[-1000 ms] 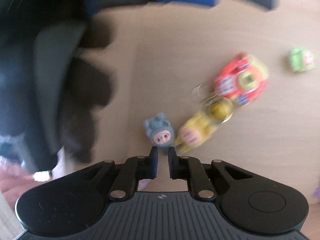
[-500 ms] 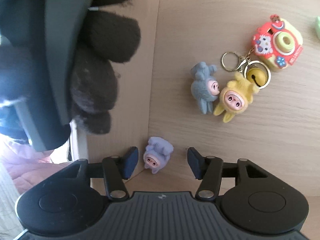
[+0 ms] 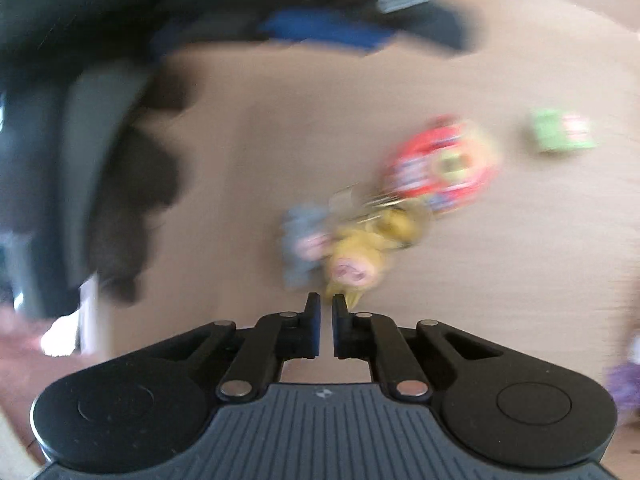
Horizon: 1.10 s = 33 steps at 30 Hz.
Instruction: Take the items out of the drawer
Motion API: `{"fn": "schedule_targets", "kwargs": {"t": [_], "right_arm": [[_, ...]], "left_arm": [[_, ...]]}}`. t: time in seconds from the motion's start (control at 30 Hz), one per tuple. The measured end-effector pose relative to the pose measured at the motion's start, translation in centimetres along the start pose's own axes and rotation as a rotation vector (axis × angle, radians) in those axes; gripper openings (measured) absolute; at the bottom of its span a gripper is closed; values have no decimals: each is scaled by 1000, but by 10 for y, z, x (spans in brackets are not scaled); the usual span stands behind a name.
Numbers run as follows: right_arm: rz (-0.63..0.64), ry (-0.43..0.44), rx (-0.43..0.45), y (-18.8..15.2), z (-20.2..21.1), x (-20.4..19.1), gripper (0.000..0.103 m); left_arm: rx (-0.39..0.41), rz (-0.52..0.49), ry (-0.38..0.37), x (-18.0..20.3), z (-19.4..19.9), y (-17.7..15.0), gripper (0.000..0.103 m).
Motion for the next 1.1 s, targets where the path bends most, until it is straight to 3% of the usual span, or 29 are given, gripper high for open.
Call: {"fn": "schedule_targets", "kwargs": {"t": [0.17,0.23,0.27,0.3,0.33,0.37,0.4,0.43,0.63,0.7,0.73,0.77,0.83,0.9,0.97,1.03,1.1], "right_arm": [[-86,-107,93,9,39,43,7],[-115,-156,109,8,59,61,13],[-125,-185,111,7,69,70,23],[-131,-218,107,-15,76,72,31],[-134,-254,92,-45,85,85,50],[-142,-295,76,-41,85,96,65],[-158,-338,64,-38,82,102,67],[-170,-374,42,-53,76,140,67],[-151,-502,-40,-60,43,163,63],[-128,-541,-62,-56,33,169,44],[-120,-557,-73,-53,28,172,28],[-117,-572,-73,-48,32,176,21],[-115,-593,-30,-32,34,179,19],[-108,-563,79,-11,47,174,19],[-130,-487,159,2,65,166,28],[-160,-399,172,1,72,155,40],[-144,-285,141,-12,68,132,43]], "left_arm": [[-6,-1,3,0,0,-1,59],[-14,-1,-1,-1,0,-1,59],[-18,0,-3,-1,-1,-1,59],[-21,0,-5,-1,-1,-1,59],[-20,1,-6,-1,-1,-1,59],[-20,1,-8,-1,-1,-1,59],[-20,1,-8,-1,0,-1,59],[-20,2,-8,-1,0,-2,59],[-18,5,-14,0,1,-2,58],[-19,4,-14,0,1,-2,58],[-19,4,-13,-1,1,-3,58],[-19,4,-14,-1,1,-3,58],[-18,4,-14,-1,0,-2,57],[-19,3,-13,-1,0,-2,57],[-20,3,-9,-2,0,-2,57],[-21,4,-9,-2,1,-2,57],[-26,5,-13,-2,0,-1,57]]}}
Point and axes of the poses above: each gripper's, at about its wrist camera, not at the fingertips, and z roughly against the way its jaws point, x to its right, y to its top, the point moved 5 cm from there along -z, roughly the way its jaws point, and after that the axes turned 2 degrees about y, right-handed, at the moved point
